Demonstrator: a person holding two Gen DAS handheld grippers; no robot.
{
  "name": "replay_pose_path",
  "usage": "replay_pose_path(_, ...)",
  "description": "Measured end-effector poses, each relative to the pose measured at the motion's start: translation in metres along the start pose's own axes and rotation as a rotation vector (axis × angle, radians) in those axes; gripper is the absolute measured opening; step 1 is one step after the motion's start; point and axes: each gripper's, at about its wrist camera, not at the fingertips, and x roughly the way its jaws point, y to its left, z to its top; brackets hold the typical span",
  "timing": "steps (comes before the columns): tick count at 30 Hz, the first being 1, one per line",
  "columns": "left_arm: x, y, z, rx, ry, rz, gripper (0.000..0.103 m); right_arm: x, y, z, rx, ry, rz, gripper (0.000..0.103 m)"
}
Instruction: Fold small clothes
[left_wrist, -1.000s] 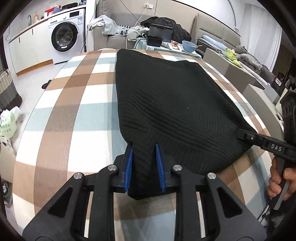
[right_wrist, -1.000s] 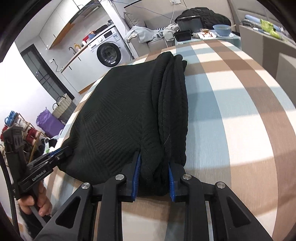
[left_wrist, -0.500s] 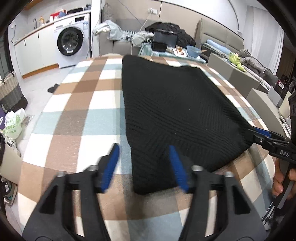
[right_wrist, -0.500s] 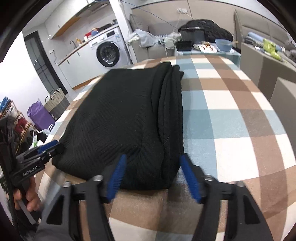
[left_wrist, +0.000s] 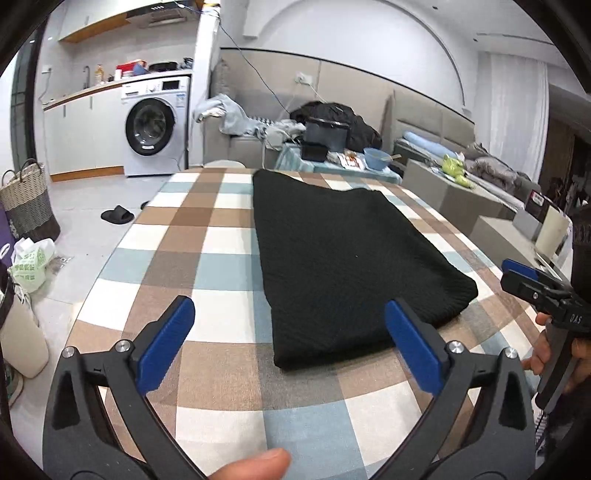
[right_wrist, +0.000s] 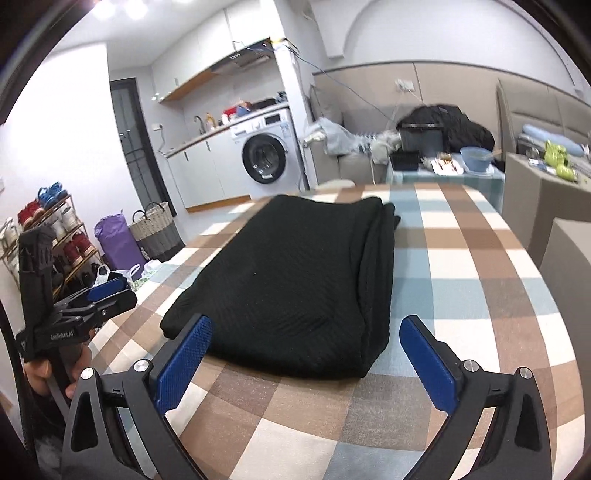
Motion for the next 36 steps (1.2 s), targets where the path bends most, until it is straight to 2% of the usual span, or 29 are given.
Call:
replay_pose_path(9, -0.017, -0.009, -0.018, 0.034, -0.066, -0.029, 0.102, -0.007, -0.011, -0.019, 0.044, -0.074, 0.039, 0.103)
replay_pose_path(14, -0.016, -0.006, -0.028, 0.020, -0.064, -0.046, 0.102, -0.007, -0.018, -0.021, 0.084, -0.076, 0.086, 0.103)
replay_pose_path(18, -0.009, -0.006, -0.031, 0.020, -0.041, -0.026, 0.102, -0.009, -0.021, -0.023, 0.101, -0.080, 0.087, 0.103)
replay_pose_path(36, -0.006, -0.012, -0.036, 0.068, -0.049, 0.007, 0.102, -0.014, -0.011, -0.025, 0.051, -0.093, 0.076, 0.103)
